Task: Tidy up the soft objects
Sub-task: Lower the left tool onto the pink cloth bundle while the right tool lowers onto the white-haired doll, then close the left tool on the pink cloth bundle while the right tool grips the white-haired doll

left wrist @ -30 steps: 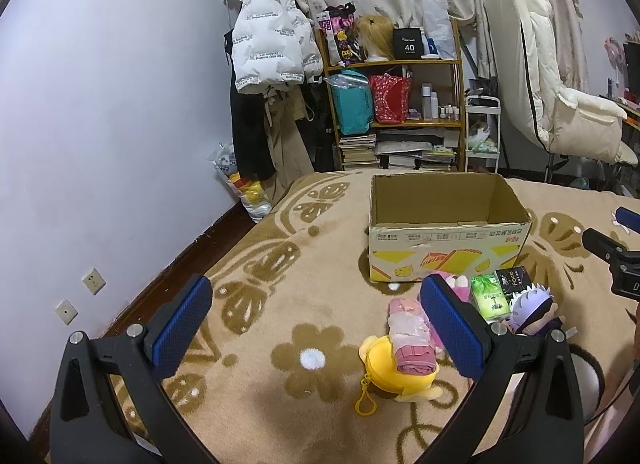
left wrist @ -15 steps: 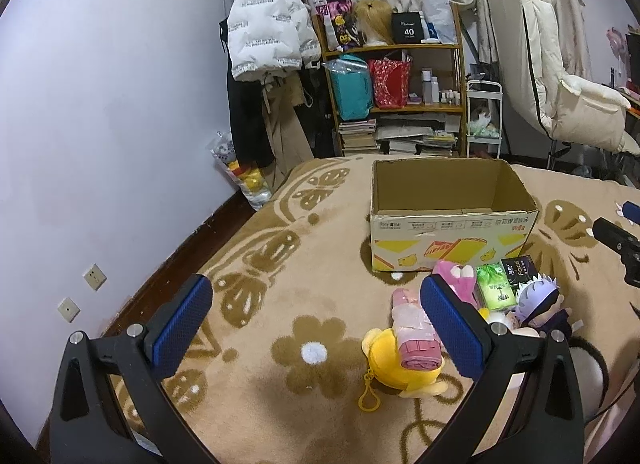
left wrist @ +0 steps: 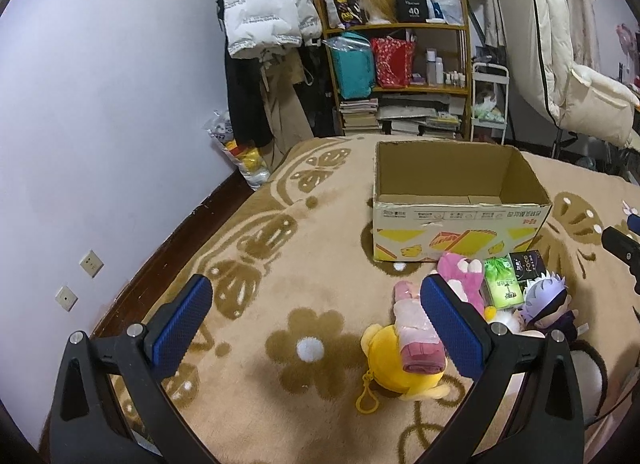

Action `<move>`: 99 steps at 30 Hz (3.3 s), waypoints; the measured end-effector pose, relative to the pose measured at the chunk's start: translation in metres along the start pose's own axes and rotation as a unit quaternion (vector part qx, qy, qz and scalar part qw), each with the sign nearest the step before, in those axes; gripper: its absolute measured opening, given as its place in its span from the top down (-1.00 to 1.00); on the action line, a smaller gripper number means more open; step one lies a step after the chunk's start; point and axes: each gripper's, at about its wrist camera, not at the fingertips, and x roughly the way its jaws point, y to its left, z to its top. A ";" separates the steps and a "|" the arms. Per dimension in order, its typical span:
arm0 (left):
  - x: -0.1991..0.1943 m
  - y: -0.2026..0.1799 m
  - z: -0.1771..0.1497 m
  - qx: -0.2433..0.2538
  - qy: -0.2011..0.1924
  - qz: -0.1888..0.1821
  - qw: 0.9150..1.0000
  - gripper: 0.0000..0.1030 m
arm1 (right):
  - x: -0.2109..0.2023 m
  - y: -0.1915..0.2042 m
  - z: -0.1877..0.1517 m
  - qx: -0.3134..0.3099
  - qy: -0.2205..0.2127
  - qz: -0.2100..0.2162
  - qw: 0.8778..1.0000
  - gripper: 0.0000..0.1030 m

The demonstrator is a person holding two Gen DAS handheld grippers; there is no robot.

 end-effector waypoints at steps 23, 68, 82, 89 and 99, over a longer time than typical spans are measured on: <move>0.102 -0.064 -0.014 0.084 0.119 -0.026 0.989 -1.00 | 0.091 -0.008 -0.028 0.015 0.169 0.008 0.985 -1.00; 0.140 -0.096 -0.049 0.130 0.200 -0.072 0.969 -0.33 | 0.135 -0.024 -0.057 0.047 0.277 0.033 0.959 -0.62; 0.138 -0.096 -0.050 0.140 0.180 -0.078 0.970 0.13 | 0.134 -0.015 -0.056 0.034 0.269 0.025 0.962 -0.26; 0.125 -0.085 -0.039 0.099 0.155 -0.074 0.980 0.14 | 0.122 -0.013 -0.044 0.043 0.219 0.033 0.974 -0.26; 0.100 -0.078 -0.026 0.084 0.113 -0.068 0.988 0.14 | 0.101 0.010 -0.033 -0.010 0.157 0.029 0.987 -0.26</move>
